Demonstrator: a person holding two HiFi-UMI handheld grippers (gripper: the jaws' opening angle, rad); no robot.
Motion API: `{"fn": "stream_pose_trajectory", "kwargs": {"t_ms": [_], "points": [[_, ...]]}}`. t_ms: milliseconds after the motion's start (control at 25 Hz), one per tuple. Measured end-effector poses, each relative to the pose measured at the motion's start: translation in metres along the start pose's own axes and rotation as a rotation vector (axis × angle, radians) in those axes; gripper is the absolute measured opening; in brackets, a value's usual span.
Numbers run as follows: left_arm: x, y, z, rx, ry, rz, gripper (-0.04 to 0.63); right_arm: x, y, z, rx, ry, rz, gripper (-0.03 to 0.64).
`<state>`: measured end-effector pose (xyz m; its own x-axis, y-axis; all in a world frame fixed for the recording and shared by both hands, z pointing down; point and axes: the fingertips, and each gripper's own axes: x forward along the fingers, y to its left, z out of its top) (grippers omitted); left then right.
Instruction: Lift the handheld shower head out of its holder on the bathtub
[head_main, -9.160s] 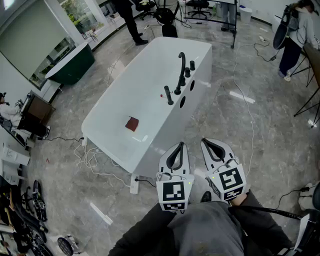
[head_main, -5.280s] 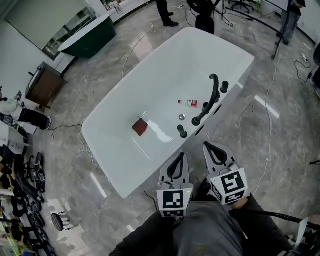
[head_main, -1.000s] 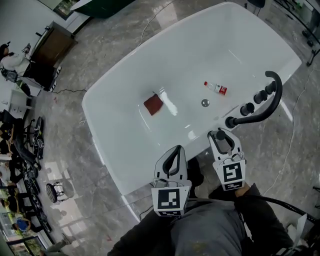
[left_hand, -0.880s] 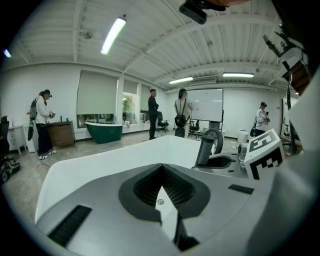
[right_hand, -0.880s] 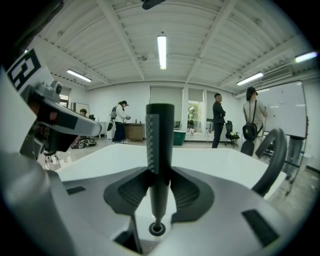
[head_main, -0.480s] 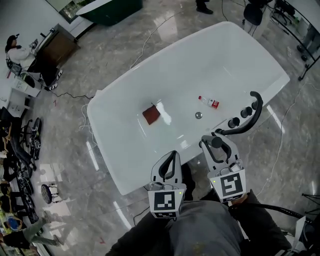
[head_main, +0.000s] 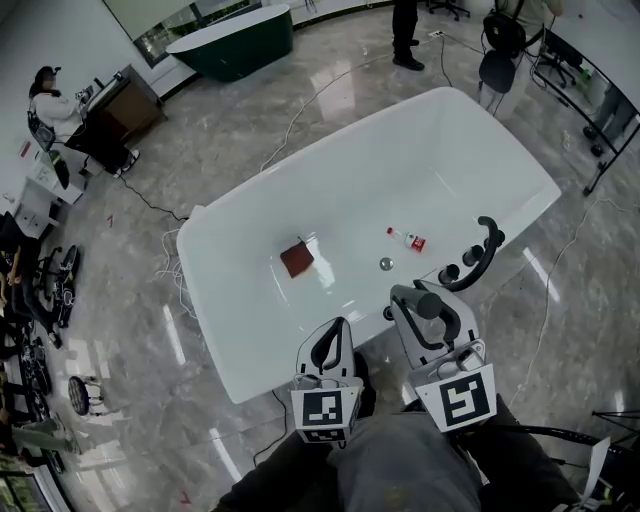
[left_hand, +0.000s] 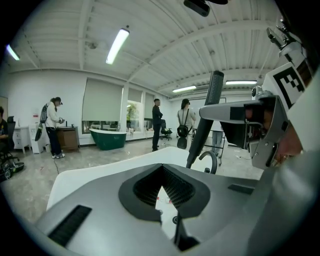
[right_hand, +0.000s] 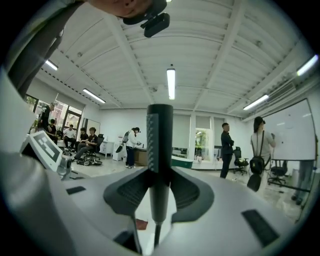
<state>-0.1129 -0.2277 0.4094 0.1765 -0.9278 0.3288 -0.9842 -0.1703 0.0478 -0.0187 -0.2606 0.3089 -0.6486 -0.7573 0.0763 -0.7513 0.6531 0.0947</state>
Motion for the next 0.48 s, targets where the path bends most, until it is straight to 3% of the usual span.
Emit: {"fn": "stream_pose_trajectory", "kwargs": {"t_ms": [480], "points": [[-0.016,-0.02,0.002,0.021,-0.006,-0.01,0.003,-0.017,-0.003,-0.006,-0.003,-0.01,-0.004,0.14]]}}
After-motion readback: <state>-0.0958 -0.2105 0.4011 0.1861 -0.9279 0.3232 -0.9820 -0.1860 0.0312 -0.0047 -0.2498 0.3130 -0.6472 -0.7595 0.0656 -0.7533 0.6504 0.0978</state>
